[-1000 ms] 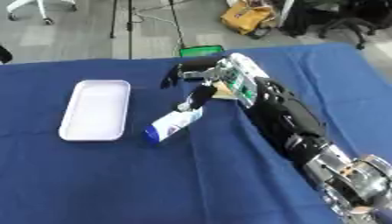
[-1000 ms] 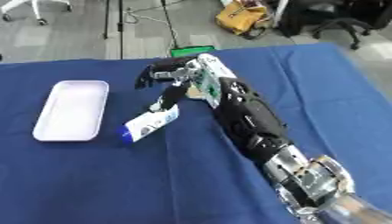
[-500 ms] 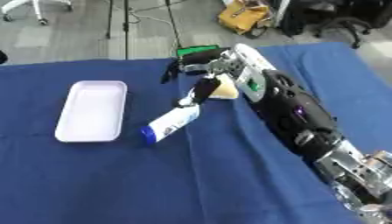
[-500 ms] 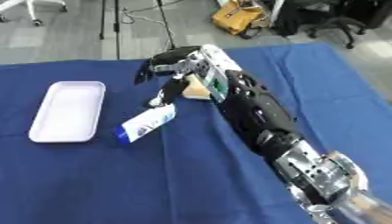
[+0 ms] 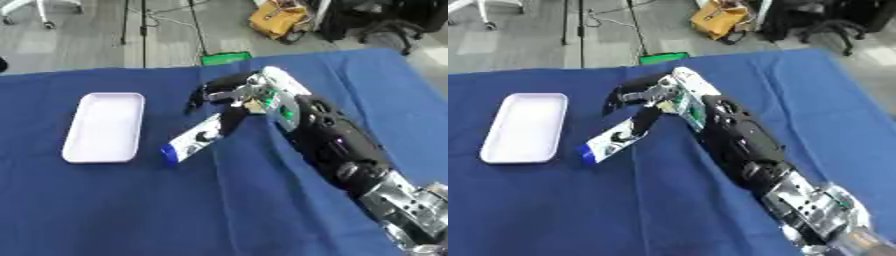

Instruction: Pick up objects on the table and place them in the box.

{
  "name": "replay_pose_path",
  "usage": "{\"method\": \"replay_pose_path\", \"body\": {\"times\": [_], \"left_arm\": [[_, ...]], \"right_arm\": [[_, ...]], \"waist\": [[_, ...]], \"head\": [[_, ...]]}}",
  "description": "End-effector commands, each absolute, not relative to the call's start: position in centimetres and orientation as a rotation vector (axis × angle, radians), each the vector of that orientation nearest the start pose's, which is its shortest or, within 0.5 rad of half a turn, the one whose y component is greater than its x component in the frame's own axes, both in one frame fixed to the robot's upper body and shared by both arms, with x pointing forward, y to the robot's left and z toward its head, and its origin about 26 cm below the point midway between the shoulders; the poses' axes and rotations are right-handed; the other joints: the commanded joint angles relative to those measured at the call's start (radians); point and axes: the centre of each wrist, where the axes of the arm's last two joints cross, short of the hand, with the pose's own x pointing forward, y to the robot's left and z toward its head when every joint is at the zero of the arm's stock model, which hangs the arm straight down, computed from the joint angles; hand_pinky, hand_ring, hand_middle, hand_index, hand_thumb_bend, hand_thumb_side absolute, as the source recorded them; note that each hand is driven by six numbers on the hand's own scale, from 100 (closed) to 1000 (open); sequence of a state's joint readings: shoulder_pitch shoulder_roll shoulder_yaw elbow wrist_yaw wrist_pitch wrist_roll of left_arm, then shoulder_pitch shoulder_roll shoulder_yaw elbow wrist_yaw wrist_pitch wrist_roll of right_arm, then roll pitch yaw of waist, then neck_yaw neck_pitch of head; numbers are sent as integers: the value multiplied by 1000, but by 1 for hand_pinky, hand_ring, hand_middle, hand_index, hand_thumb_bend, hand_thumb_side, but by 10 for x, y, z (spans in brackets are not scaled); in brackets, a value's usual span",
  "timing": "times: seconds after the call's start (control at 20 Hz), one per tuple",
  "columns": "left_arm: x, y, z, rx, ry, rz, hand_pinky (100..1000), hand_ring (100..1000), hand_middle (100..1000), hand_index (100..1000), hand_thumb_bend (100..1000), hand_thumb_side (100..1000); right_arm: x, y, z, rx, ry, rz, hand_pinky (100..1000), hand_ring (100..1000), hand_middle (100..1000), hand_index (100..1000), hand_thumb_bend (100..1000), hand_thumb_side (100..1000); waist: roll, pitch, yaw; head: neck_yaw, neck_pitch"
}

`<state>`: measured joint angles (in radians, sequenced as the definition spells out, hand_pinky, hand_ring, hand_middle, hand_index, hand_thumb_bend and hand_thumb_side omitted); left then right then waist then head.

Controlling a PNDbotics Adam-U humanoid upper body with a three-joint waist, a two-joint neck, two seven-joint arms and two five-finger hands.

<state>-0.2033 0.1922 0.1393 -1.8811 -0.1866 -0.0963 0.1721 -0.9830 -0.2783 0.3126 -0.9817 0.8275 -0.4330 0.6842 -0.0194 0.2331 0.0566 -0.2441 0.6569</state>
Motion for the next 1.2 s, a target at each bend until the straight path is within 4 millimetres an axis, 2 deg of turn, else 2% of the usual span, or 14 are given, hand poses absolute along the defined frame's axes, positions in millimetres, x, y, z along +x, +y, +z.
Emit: {"method": "replay_pose_path", "body": {"times": [0.05,0.5,0.7,0.75,0.8,0.85,0.9,0.95,1.0,1.05,1.2], "left_arm": [[303,291,151,511,-2217,-69,701,652,766,892,532,895],[304,290,151,504,-2220,-64,700,653,767,893,532,896],[304,290,151,503,-2220,-65,700,653,767,893,532,897],[304,290,151,503,-2220,-65,700,653,767,893,531,897],[304,290,151,503,-2220,-65,700,653,767,893,531,897],[303,290,151,503,-2219,-65,700,653,767,893,530,898],[303,290,151,503,-2218,-64,700,653,767,893,530,898],[303,290,151,503,-2218,-63,700,653,767,893,530,898],[303,290,151,503,-2218,-63,700,653,767,893,529,898],[303,290,151,503,-2218,-64,700,653,768,893,526,901],[303,290,151,502,-2217,-62,700,653,768,894,525,902]], "right_arm": [[473,-156,184,-359,-1260,2402,885,875,850,905,414,566],[472,-141,158,-393,-1195,2495,877,873,839,893,439,569],[472,-141,154,-415,-1182,2514,813,802,790,858,430,526],[472,-141,153,-420,-1183,2514,766,761,764,833,403,468],[473,-142,152,-425,-1188,2513,766,761,764,833,403,468],[473,-142,152,-430,-1192,2511,706,706,740,816,350,355],[473,-143,152,-436,-1198,2505,706,706,740,816,350,355],[473,-144,151,-440,-1203,2501,675,679,731,808,310,298],[474,-145,151,-447,-1208,2492,646,655,720,801,276,236],[474,-145,151,-453,-1211,2485,587,614,698,789,209,105],[475,-147,152,-474,-1224,2465,563,597,681,778,185,100]], "waist": [[-6,-48,5],[-3,-43,16],[-3,-43,13],[-3,-44,12],[-2,-44,11],[-1,-44,11],[-1,-45,10],[0,-45,10],[0,-45,9],[0,-45,9],[1,-45,8]], "head": [[-9,-16],[-16,-20],[-17,-23],[-17,-23],[-17,-23],[-18,-24],[-18,-24],[-18,-24],[-19,-25],[-20,-25],[-21,-26]]}}
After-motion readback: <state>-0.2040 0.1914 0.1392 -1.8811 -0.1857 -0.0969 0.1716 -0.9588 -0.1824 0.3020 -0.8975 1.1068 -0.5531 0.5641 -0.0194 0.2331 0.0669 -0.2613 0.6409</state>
